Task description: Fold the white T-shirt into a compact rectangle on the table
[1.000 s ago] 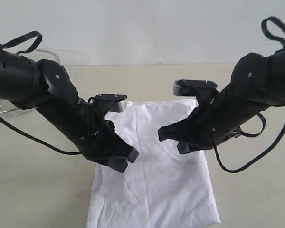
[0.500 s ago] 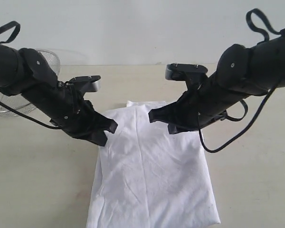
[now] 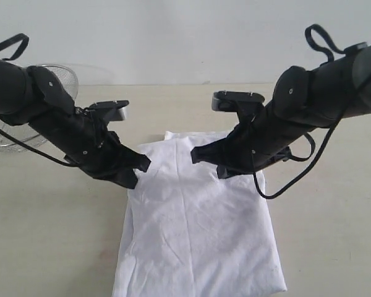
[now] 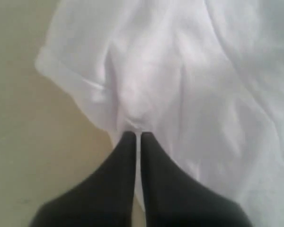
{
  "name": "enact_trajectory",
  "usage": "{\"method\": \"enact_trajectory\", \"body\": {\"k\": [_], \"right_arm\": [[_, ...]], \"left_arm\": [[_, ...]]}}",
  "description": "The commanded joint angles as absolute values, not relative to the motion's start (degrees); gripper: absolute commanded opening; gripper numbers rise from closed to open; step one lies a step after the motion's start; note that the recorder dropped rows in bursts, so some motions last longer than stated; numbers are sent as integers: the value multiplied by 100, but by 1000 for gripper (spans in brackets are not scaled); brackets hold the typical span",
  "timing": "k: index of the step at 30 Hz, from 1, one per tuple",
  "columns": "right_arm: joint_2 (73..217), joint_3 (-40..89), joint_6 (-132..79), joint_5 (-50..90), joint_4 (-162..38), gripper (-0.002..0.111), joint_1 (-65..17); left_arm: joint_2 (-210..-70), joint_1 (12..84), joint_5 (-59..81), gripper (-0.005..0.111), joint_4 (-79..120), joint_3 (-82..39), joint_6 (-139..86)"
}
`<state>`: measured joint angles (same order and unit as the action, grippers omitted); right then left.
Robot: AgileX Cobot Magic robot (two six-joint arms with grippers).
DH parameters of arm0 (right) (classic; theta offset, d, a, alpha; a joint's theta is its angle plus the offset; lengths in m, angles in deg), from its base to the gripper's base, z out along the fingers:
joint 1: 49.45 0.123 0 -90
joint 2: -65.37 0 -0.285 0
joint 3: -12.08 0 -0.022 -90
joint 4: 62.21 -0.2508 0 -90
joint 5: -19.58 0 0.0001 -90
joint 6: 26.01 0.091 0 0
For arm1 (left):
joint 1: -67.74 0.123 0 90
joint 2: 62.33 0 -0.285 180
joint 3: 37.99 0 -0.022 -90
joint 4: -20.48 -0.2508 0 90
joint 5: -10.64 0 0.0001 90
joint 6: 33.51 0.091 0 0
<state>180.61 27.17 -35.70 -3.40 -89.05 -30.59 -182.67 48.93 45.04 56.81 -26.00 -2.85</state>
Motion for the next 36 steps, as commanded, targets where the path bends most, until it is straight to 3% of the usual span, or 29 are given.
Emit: {"method": "enact_trajectory", "body": {"k": [1,29,36], "right_arm": [[17555,2691,-3575,-350,-8911,0,-3059],[17495,2691,-3852,-755,-9033,0,-3045],[17495,2691,-3833,-824,-9033,0,-3045]], "left_arm": [[-18045,4948,4489,4,5751,-2804,-244],[-19474,4948,4489,4,5484,-4493,-202],[-19314,5320,4991,4,5465,-4707,-291]]}}
